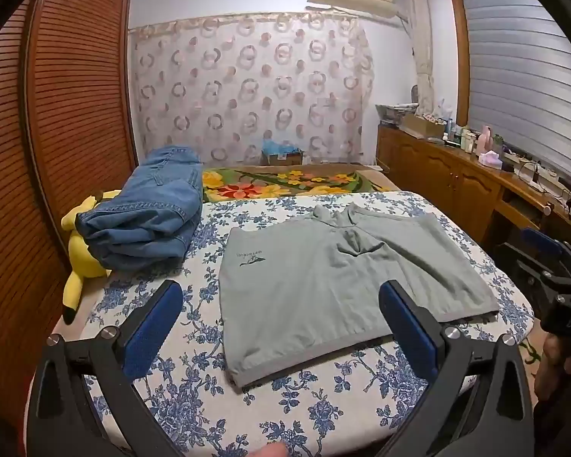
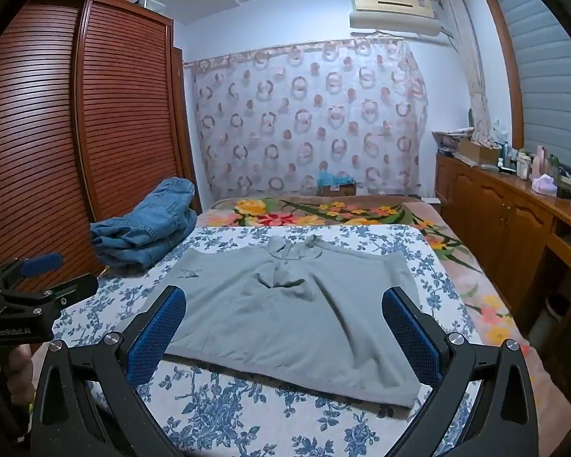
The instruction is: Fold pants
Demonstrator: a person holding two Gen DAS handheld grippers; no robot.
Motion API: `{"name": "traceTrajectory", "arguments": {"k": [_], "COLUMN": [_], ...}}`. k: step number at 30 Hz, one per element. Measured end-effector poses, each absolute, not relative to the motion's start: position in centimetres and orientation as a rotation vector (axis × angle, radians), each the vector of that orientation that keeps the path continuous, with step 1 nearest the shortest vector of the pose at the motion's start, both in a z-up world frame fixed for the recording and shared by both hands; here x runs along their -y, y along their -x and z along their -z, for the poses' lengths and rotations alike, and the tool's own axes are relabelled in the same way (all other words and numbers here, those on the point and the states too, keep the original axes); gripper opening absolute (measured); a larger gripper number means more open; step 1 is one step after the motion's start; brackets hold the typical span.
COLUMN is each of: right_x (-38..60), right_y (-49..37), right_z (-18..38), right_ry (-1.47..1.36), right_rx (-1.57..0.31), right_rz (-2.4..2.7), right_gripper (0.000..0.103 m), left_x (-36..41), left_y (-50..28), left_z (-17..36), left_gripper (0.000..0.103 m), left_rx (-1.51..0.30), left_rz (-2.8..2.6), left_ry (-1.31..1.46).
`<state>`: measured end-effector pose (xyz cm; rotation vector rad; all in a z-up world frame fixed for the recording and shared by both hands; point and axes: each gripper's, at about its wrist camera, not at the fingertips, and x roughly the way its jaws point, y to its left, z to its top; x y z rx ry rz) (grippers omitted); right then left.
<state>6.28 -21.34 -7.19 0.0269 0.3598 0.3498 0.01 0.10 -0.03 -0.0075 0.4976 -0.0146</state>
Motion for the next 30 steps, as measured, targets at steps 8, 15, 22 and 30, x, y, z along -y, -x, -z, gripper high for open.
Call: {"name": "traceTrajectory", "arguments": {"k": [8, 15, 22, 30], "right_x": [21.4, 21.5, 21.4, 21.3], "right_y": [-6.3, -6.3, -6.3, -6.1], "right_z": [7.2, 7.1, 7.4, 7.3], "right_ry": [-0.038, -0.041, -0.042, -0.045], "right_rx": [-0.360, -0.357, -0.357, -0.358], "right_rz": [-0.352, -0.349, -0.349, -0.349], "right_gripper": [0.103, 0.103, 0.103, 0.103], "left_x": [-1.1, -0.6, -0.3, -0.2], "left_y": [0.1, -0.6, -0.4, -0.4], "left_z": [0.9, 1.1, 0.9, 0.9], "left_gripper": [0.103, 0.103, 0.103, 0.103], "left_rx": [-0.495, -0.517, -0.518, -0.516], "left_rz": [0.021, 0.007, 0.011, 0.012], "left_ry": [-0.004, 0.000, 0.000, 0.000]}}
